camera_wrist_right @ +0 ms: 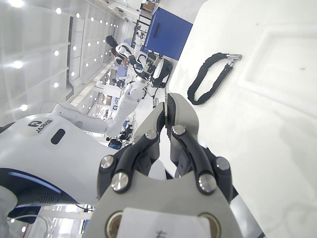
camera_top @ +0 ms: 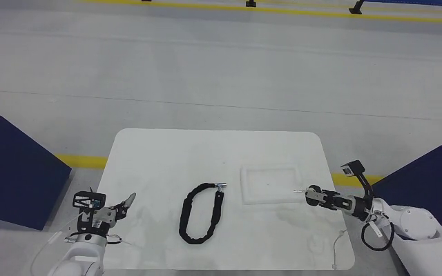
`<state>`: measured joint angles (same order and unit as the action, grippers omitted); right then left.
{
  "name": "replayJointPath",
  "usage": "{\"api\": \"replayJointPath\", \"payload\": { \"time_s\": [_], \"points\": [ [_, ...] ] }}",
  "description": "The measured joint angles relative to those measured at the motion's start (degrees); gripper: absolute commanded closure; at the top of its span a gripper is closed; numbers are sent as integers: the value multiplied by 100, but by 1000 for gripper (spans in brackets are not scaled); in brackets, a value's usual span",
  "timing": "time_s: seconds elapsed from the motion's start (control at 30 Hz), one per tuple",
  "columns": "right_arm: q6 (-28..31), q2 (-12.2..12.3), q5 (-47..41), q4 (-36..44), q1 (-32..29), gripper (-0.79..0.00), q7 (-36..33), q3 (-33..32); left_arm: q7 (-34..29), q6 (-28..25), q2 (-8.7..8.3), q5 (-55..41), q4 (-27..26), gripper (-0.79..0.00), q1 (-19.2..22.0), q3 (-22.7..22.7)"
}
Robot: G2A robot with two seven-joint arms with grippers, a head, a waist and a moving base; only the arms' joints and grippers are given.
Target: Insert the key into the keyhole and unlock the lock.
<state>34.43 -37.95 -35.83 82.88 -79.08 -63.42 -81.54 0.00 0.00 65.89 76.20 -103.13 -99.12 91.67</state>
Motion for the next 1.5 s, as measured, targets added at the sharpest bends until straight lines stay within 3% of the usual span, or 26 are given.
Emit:
{"api": "replayJointPath", "payload": {
  "time_s": [0.33,0.47,0.8,1.27,1.33,1.5],
  "points": [
    [11,-23,57,71,-79,0,13,49,0,0,0,0,0,-785,0,0],
    [257,-56,-604,-5,-210,0,-378,28,0,0,0,0,0,-785,0,0],
    [-84,-93,-1564,58,-447,0,-728,-214,0,0,0,0,0,-785,0,0],
    [-148,-98,-1572,78,-463,0,-792,-227,-14,-20,-2,15,-15,-785,15,-6],
    [-148,-98,-1572,78,-463,0,-792,-227,-142,-222,-20,142,-84,-785,128,-8],
    [-148,-98,-1572,78,-463,0,-792,-227,-1449,-954,-72,785,-194,-785,843,-227]
  ]
}}
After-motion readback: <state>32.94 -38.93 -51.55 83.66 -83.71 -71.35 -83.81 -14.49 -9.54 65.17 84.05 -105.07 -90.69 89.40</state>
